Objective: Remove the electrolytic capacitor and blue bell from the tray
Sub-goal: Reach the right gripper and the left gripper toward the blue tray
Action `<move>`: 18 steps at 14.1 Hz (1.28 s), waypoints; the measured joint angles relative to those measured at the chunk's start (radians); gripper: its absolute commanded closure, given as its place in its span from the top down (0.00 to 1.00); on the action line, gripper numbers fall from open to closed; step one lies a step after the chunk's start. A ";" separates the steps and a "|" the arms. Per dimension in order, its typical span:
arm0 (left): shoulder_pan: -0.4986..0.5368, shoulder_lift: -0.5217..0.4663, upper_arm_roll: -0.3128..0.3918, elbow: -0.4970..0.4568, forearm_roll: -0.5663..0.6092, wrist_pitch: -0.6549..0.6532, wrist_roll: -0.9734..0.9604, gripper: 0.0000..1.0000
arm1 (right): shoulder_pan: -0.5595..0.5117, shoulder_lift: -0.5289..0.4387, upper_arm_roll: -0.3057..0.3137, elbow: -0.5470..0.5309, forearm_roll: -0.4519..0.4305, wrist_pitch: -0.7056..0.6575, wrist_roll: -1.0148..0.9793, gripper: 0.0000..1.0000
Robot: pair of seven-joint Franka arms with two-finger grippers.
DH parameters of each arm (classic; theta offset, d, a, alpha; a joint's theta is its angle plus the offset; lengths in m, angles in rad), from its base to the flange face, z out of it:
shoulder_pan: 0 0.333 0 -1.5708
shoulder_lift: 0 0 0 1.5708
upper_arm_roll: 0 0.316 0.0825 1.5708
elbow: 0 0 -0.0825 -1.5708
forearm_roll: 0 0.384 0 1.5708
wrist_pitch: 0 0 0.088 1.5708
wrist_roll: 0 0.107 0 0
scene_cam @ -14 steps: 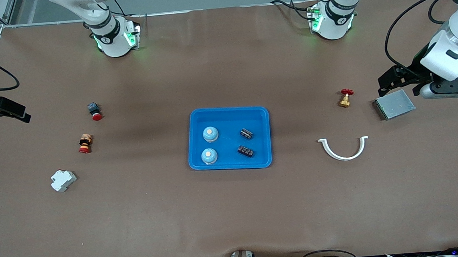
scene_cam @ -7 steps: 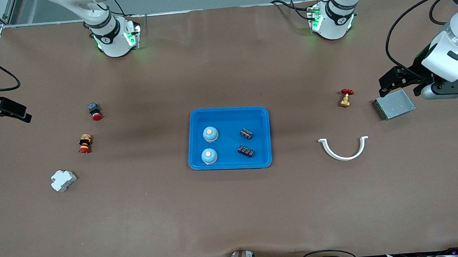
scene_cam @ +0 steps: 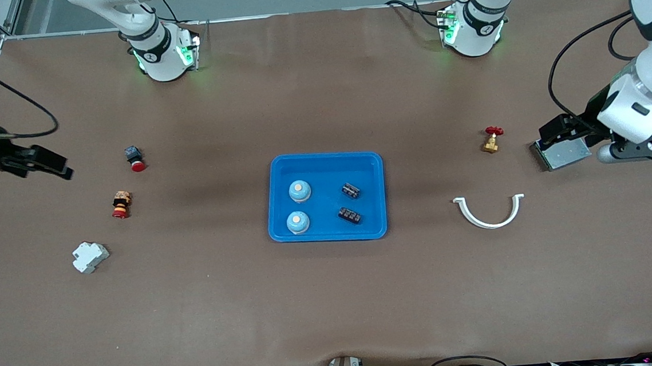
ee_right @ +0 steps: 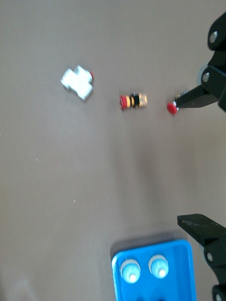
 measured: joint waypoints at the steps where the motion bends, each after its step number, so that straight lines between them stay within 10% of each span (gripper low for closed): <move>1: -0.001 0.009 -0.001 0.000 0.000 -0.010 -0.021 1.00 | 0.014 0.002 0.001 -0.035 0.026 0.027 0.030 1.00; 18: -0.423 0.345 -0.038 0.133 -0.034 0.074 -0.974 1.00 | 0.517 0.206 0.007 -0.226 0.044 0.481 0.697 1.00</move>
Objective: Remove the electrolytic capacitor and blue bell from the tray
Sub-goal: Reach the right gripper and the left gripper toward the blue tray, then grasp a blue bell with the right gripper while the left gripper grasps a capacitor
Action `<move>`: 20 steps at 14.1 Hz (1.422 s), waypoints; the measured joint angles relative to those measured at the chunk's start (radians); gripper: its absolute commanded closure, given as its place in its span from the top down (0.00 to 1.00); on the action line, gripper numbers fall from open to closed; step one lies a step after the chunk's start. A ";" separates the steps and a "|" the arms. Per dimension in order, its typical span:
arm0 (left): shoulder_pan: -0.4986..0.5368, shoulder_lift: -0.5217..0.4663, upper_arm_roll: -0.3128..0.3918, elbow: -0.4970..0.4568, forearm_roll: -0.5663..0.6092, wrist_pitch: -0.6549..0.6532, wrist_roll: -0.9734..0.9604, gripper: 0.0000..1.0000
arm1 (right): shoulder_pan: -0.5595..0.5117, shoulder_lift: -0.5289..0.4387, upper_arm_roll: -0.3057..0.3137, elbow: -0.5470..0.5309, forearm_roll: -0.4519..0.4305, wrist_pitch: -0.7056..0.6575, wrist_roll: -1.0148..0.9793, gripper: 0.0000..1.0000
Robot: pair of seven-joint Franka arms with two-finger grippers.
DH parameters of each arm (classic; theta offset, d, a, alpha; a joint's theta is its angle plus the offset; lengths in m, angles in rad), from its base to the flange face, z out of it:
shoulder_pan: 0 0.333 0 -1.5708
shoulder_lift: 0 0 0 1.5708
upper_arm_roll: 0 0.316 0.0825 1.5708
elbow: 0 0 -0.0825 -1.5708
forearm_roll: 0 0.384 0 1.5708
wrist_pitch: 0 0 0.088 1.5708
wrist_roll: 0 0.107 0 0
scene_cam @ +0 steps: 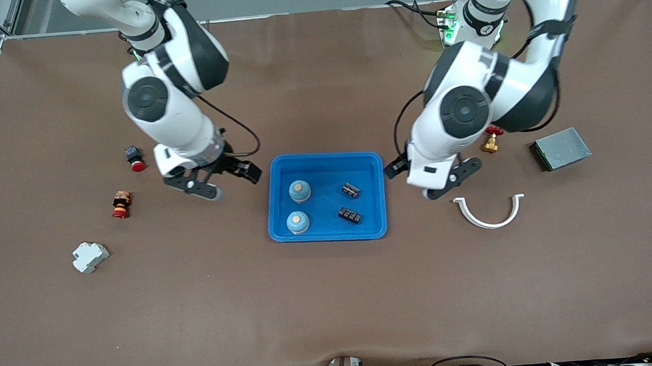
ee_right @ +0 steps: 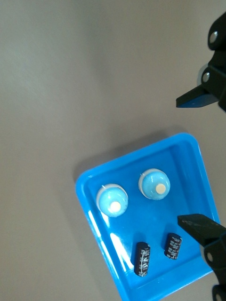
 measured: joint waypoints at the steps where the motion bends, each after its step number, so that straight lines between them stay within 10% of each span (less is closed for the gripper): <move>1: -0.017 0.027 0.000 0.004 0.000 0.035 -0.046 1.00 | 0.025 0.032 0.000 -0.002 -0.017 0.029 0.034 1.00; 20: -0.060 0.265 0.004 0.015 -0.034 0.395 -0.422 1.00 | 0.164 0.375 -0.007 0.063 -0.046 0.317 0.211 1.00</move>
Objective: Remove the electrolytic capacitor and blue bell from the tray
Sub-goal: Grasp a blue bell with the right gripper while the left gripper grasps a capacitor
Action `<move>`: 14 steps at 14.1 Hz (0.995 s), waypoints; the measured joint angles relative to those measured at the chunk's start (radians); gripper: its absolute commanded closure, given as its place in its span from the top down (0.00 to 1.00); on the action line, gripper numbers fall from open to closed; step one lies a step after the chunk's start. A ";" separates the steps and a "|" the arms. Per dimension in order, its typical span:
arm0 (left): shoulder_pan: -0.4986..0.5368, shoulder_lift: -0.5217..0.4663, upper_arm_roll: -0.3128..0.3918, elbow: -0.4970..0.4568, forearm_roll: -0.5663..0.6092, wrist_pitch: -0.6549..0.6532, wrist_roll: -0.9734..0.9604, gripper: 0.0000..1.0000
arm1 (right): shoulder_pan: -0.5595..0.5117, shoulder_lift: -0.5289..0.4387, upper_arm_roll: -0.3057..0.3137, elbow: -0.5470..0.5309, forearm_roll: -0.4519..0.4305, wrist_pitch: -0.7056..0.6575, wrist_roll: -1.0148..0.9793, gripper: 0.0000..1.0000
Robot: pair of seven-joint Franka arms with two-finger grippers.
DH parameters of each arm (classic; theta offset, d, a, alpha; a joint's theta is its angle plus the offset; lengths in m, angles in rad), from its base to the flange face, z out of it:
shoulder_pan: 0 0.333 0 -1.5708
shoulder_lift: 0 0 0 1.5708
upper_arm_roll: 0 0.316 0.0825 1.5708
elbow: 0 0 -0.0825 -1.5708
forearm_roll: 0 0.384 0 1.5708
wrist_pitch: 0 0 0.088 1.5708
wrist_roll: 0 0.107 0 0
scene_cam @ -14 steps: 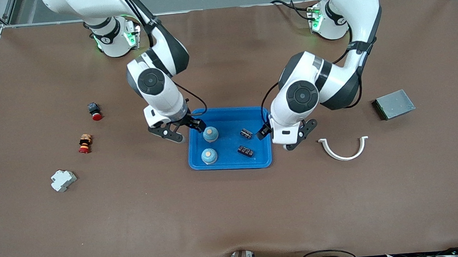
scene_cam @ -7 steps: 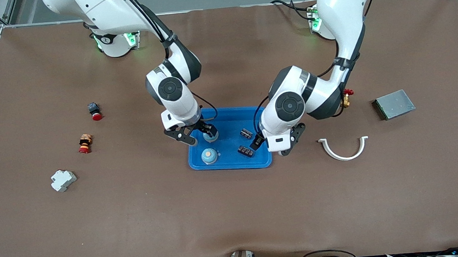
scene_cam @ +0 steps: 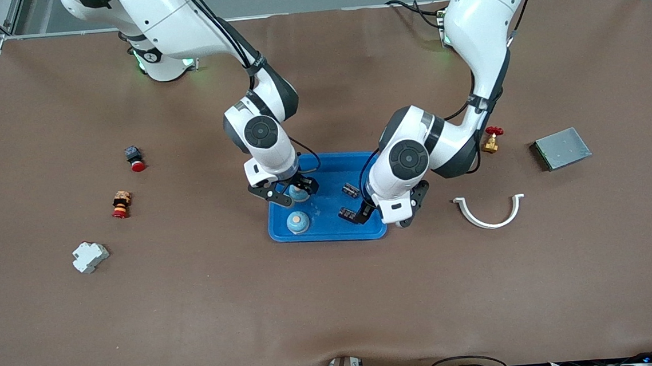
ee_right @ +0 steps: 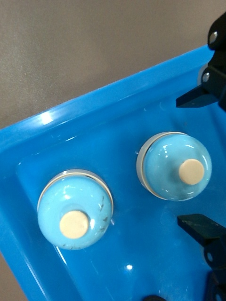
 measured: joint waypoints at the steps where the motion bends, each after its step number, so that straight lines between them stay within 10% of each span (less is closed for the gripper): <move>1: -0.004 0.007 0.000 0.000 0.000 0.004 -0.005 1.00 | 0.000 0.002 -0.001 0.001 -0.008 0.000 0.000 1.00; 9: -0.082 0.061 0.001 0.001 0.015 0.091 -0.087 1.00 | 0.003 0.017 -0.002 0.003 -0.012 0.032 0.003 0.52; 12: -0.091 0.068 0.002 0.001 0.030 0.094 -0.109 1.00 | 0.006 0.018 -0.002 0.003 -0.013 0.039 0.013 0.05; 14: -0.093 0.069 0.003 0.000 0.031 0.092 -0.109 1.00 | 0.009 0.018 -0.002 0.003 -0.014 0.041 0.018 0.00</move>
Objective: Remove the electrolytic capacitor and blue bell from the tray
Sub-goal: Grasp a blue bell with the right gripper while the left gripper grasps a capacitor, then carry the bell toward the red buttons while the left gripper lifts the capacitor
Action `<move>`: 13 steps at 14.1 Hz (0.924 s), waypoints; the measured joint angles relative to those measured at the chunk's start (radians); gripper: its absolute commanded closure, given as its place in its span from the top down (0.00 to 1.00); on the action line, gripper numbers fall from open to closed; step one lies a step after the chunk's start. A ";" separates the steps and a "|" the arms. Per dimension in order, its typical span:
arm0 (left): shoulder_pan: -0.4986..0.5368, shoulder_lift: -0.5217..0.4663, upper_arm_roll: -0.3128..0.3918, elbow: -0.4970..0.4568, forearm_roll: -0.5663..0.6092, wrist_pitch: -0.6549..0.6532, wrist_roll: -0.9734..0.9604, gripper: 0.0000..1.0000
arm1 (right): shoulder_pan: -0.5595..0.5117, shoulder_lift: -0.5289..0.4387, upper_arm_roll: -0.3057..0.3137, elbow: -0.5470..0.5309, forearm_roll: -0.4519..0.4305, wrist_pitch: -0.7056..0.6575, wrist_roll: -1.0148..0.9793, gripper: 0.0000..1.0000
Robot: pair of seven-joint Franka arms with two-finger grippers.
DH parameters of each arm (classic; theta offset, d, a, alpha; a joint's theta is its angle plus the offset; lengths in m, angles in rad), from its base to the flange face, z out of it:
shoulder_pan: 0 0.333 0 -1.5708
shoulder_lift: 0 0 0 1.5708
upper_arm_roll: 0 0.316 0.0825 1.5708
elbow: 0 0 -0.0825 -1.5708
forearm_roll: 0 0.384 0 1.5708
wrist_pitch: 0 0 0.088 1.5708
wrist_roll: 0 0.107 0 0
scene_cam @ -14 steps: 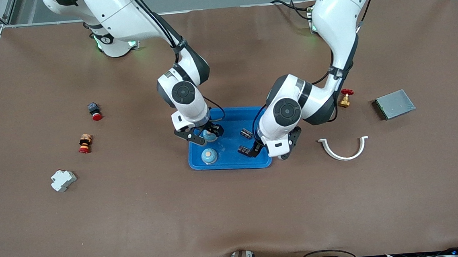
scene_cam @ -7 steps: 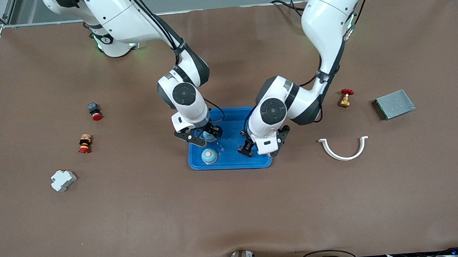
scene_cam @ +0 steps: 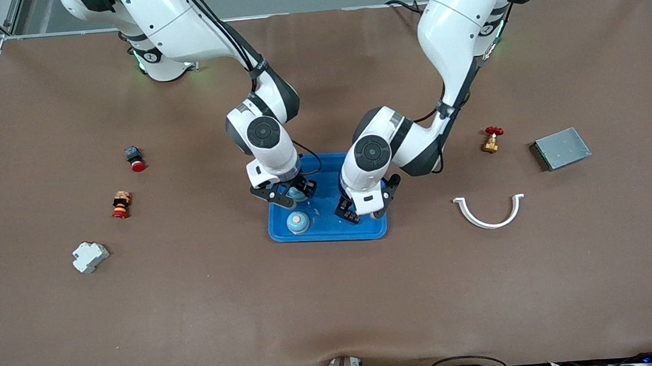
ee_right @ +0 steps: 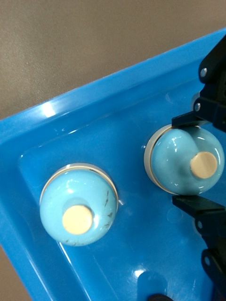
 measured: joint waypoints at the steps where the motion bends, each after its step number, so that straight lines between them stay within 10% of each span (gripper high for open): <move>1: -0.002 0.000 0.000 -0.001 0.000 -0.003 0.000 1.00 | 0.001 0.000 0.000 0.002 0.000 0.000 0.002 0.00; 11: -0.023 0.003 0.002 -0.074 0.028 -0.019 -0.001 1.00 | -0.088 -0.046 -0.017 0.184 0.000 -0.306 -0.139 0.00; 13: -0.024 0.003 0.003 -0.076 0.029 -0.019 -0.001 0.70 | -0.164 -0.095 -0.019 0.185 0.000 -0.397 -0.282 0.00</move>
